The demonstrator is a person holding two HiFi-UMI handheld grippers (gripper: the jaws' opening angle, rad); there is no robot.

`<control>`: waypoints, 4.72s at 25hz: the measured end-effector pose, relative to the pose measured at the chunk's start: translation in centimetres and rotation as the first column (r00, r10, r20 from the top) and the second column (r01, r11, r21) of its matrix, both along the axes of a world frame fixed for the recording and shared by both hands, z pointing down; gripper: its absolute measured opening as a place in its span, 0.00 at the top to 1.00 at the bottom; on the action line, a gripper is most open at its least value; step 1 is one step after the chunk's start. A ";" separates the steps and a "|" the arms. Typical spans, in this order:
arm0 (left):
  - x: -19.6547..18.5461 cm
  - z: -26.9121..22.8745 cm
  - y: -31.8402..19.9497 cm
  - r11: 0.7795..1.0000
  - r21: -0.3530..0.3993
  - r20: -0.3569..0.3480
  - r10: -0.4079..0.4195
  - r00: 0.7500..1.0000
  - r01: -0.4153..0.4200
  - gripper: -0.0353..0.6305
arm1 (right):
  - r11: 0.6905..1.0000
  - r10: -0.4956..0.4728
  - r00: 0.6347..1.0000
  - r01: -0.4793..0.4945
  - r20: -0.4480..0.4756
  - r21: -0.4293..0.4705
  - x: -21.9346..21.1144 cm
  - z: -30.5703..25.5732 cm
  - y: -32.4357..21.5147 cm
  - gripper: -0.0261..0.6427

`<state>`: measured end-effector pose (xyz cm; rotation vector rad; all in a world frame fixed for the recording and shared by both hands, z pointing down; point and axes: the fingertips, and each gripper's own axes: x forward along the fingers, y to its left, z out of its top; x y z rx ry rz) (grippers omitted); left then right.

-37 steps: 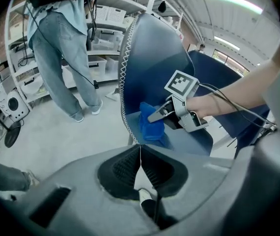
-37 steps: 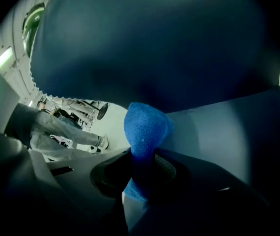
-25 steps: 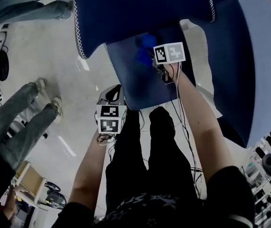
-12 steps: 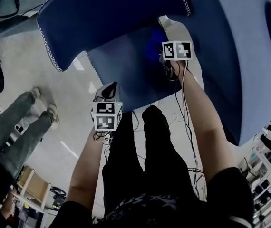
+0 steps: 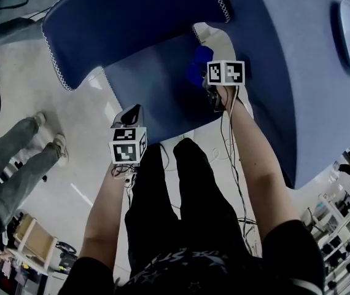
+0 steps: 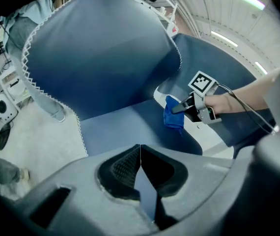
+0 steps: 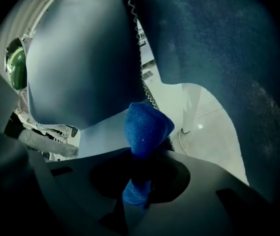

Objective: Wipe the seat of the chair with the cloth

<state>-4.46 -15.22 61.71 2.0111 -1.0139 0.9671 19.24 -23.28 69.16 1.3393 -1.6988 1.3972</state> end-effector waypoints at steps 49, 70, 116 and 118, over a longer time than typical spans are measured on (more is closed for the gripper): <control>-6.7 2.3 7.6 0.944 -0.053 0.062 -0.322 0.945 0.325 0.92 | 0.891 -0.404 0.857 0.447 0.320 -0.074 -21.7 3.2 10.1 0.85; 1.3 2.0 6.5 0.993 -0.042 0.060 -0.106 0.993 0.109 0.92 | 0.966 -0.225 0.971 0.233 0.084 -0.108 -0.3 2.7 10.0 0.84; -13.7 2.8 20.8 0.979 -0.067 0.011 -0.192 0.981 0.193 0.92 | 0.880 -0.451 0.887 0.461 0.102 -0.117 -27.0 3.1 22.8 0.85; -12.9 3.2 21.2 0.978 -0.080 0.017 -0.193 0.981 0.193 0.91 | 0.887 -0.435 0.895 0.445 0.101 -0.121 -25.5 3.4 22.9 0.85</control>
